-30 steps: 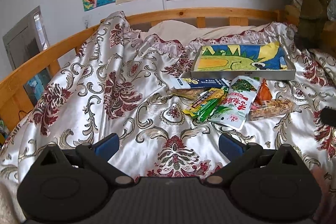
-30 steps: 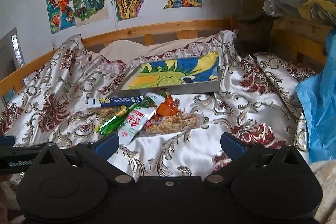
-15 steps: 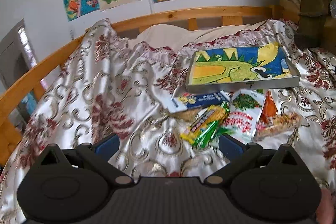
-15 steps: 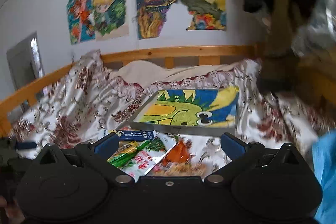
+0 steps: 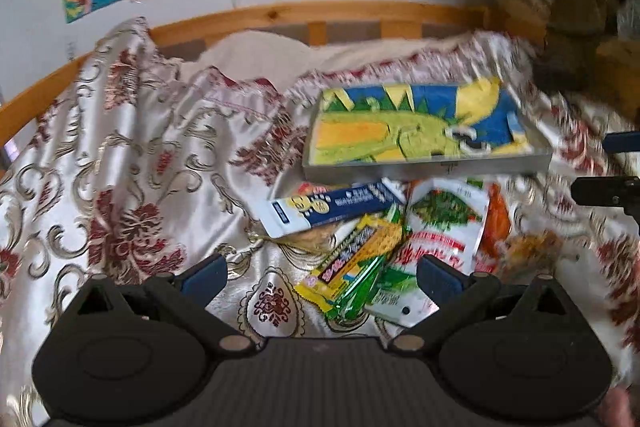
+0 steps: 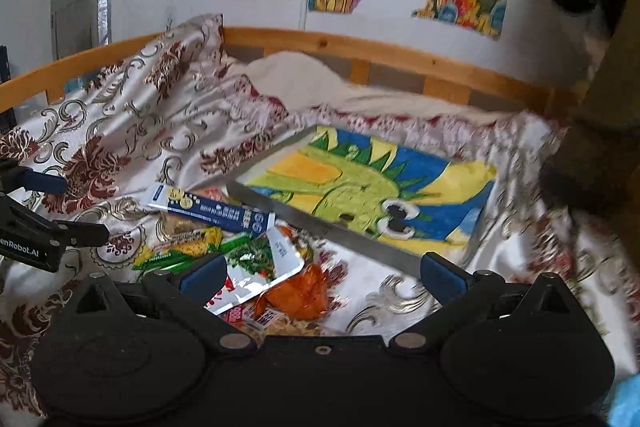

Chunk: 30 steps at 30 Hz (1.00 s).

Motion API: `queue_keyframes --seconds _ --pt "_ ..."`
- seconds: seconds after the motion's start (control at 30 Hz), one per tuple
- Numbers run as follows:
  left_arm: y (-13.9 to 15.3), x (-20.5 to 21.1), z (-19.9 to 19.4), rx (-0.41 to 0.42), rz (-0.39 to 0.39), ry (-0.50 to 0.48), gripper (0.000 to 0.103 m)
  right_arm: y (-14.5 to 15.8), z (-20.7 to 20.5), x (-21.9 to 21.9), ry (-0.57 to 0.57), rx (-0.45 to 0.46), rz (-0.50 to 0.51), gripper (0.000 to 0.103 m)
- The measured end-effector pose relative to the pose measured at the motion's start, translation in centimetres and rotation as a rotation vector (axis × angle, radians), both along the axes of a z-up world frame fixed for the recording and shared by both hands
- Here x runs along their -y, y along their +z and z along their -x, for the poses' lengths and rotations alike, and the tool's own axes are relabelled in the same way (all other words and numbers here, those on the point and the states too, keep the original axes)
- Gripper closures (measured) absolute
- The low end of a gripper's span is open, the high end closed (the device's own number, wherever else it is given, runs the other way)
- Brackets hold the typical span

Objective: Organize snacks
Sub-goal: 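Grasp the yellow packet with the left tool while the right tool grasps the white vegetable bag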

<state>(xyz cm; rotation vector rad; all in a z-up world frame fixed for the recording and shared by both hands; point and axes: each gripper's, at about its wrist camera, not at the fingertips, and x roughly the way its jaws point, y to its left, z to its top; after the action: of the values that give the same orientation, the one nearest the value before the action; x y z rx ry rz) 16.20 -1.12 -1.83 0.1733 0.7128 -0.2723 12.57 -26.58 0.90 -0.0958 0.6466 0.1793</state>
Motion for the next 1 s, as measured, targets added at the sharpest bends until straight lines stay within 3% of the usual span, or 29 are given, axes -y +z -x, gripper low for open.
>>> queue_keyframes --seconds 0.27,0.47,0.8,1.0 --pt "-3.1 0.4 -3.8 -0.125 -0.073 -0.118 0.000 -4.4 -2.3 -2.3 0.096 -0.146 -0.029 0.001" --pt "-4.0 -1.5 -6.2 -0.162 -0.016 -0.144 0.001 -4.9 -3.5 -4.4 0.206 -0.188 -0.165 0.001" --pt "-5.4 -1.4 -7.7 -0.208 0.080 -0.358 0.003 -6.3 -5.1 -3.7 0.123 -0.266 -0.296 0.013" --pt "-6.3 -1.0 -9.4 -0.268 0.142 -0.367 0.014 -7.3 -6.2 -2.8 0.076 -0.312 -0.371 0.019"
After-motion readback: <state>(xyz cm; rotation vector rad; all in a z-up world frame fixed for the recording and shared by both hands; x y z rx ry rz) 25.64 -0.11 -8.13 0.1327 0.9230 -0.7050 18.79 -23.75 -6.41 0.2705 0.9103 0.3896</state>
